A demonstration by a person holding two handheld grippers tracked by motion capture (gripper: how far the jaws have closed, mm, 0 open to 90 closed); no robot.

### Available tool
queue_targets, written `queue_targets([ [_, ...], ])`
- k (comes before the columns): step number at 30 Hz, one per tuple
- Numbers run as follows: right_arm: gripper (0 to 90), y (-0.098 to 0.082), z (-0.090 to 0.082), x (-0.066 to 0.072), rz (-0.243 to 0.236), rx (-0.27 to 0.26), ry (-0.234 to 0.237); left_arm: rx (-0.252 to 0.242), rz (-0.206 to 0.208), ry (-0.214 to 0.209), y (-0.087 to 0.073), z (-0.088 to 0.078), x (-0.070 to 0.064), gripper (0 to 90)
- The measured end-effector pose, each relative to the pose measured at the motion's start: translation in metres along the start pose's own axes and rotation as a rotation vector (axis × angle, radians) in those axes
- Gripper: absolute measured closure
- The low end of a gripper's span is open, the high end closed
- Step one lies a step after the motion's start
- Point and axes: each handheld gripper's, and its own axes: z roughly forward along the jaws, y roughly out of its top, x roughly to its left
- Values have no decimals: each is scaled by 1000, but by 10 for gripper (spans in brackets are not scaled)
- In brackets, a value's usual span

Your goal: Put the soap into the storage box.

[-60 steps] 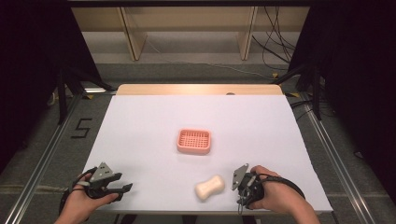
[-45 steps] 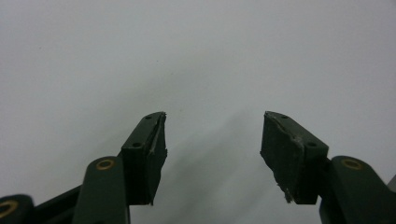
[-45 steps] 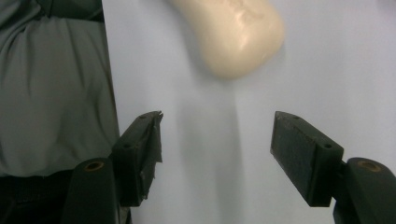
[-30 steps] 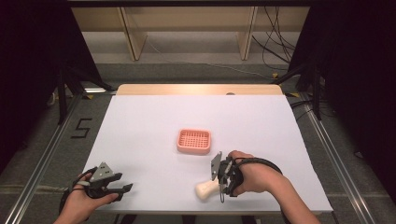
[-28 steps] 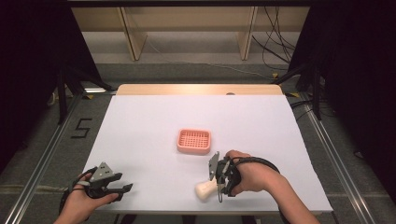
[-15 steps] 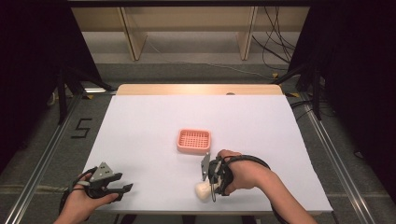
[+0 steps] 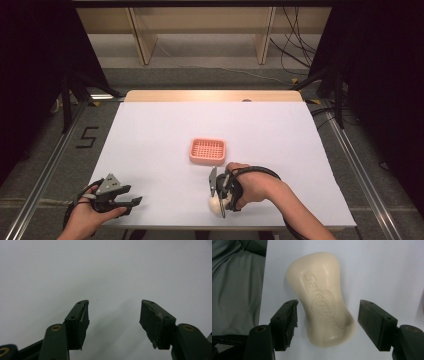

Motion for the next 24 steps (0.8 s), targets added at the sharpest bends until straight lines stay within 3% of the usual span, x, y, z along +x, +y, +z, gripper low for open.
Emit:
queue_targets([
  [2,330,1,-1,5,81,42,2,0,0,0,0,0,0,394],
  [3,331,1,-1,3,53,53,-8,2,1,0,0,0,0,394],
  [5,332,1,1,2,44,54,0,-3,1,0,0,0,0,394],
  [6,332,1,2,0,10,46,3,-2,1,0,0,0,0,394],
  [7,333,2,4,0,5,24,9,-3,1,1,0,0,0,394],
  [8,333,2,3,4,56,46,15,-3,1,1,0,0,0,394],
  [9,334,3,3,4,58,49,15,-3,2,2,0,0,0,394],
  [10,336,3,4,1,19,52,0,-1,3,2,0,0,0,394],
  [13,342,3,6,4,73,57,37,-3,2,2,0,0,0,394],
  [16,348,4,8,4,62,66,26,-3,2,3,0,0,0,394],
  [17,350,5,9,2,45,75,15,-10,-21,-3,-1,1,-2,394],
  [18,351,4,9,0,22,80,19,-7,-2,2,0,0,0,394],
  [20,356,6,11,3,60,76,32,2,2,5,0,0,0,393],
  [22,366,6,13,-1,-1,84,29,2,2,0,0,0,0,393],
  [23,370,6,14,-2,-9,69,28,2,2,1,0,0,0,393],
  [24,376,7,14,0,18,80,32,3,2,0,0,0,0,393],
])
